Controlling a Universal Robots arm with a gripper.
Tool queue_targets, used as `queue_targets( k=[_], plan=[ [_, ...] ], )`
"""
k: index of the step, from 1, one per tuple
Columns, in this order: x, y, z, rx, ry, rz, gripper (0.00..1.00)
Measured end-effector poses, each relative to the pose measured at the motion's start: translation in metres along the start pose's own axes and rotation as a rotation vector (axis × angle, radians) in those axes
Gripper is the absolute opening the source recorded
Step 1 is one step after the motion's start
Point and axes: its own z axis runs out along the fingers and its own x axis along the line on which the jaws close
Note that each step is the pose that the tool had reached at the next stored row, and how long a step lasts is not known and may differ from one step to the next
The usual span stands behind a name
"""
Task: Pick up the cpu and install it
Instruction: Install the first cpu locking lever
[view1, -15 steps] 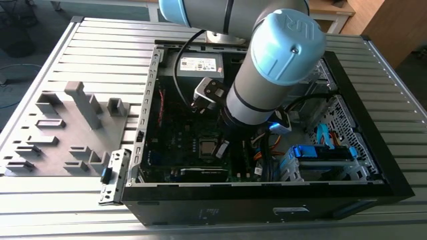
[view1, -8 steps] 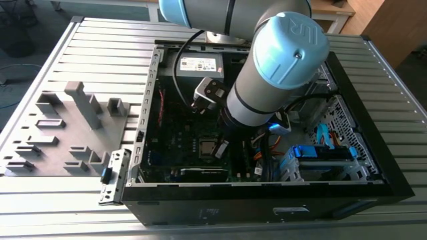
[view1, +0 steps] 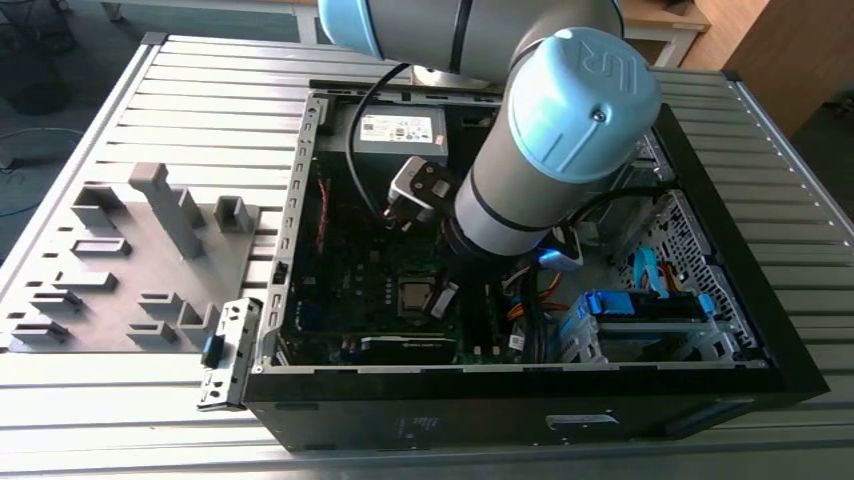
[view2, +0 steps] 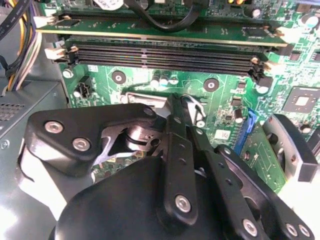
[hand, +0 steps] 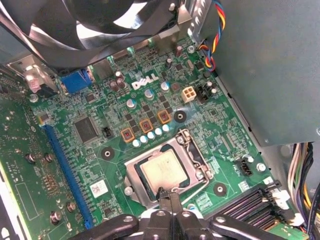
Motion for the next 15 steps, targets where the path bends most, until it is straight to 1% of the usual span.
queue_targets(
  k=[15],
  plan=[
    [0.0036,-0.0083,0.0067,-0.0027,0.0011,0.000,0.12]
  ],
)
